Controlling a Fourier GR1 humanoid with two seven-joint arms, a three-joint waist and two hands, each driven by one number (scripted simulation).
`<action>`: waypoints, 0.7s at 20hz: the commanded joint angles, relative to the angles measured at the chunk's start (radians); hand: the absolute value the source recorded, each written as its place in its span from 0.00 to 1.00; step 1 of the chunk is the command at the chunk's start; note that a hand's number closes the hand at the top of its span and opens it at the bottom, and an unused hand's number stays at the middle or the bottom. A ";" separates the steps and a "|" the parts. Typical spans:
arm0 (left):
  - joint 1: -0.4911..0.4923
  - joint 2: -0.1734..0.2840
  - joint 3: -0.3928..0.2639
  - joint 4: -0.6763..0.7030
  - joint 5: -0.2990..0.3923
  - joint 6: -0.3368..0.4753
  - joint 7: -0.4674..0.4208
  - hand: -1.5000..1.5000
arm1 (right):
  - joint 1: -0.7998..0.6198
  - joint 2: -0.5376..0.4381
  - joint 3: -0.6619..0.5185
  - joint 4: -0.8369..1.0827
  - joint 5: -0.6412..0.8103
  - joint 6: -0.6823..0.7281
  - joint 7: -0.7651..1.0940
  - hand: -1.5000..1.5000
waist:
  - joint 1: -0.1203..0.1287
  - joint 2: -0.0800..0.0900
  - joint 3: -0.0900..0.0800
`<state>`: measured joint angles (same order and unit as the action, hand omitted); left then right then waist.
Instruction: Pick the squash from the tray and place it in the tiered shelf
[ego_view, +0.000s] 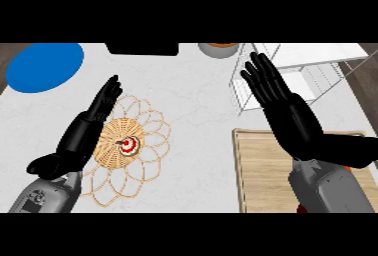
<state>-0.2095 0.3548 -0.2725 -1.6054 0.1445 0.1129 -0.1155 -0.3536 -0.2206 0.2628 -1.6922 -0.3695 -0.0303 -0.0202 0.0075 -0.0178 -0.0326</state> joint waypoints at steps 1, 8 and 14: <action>0.057 -0.007 0.040 0.010 0.048 0.005 0.043 0.50 | 0.024 -0.126 -0.085 0.007 -0.016 0.097 -0.012 1.00 | -0.006 0.017 0.033; 0.232 -0.028 0.117 0.199 0.144 0.080 0.219 0.50 | 0.179 -0.555 -0.293 0.249 0.185 0.201 -0.053 1.00 | -0.045 0.068 0.032; 0.220 -0.037 0.109 0.240 0.166 0.063 0.284 0.50 | 0.260 -0.623 -0.412 0.590 0.054 0.532 -0.410 0.00 | -0.011 0.043 0.043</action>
<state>0.0041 0.3322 -0.1570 -1.3949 0.3014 0.1709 0.1287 -0.1521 -0.7716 -0.1014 -1.2699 -0.3164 0.3420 -0.2462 -0.0114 0.0298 0.0061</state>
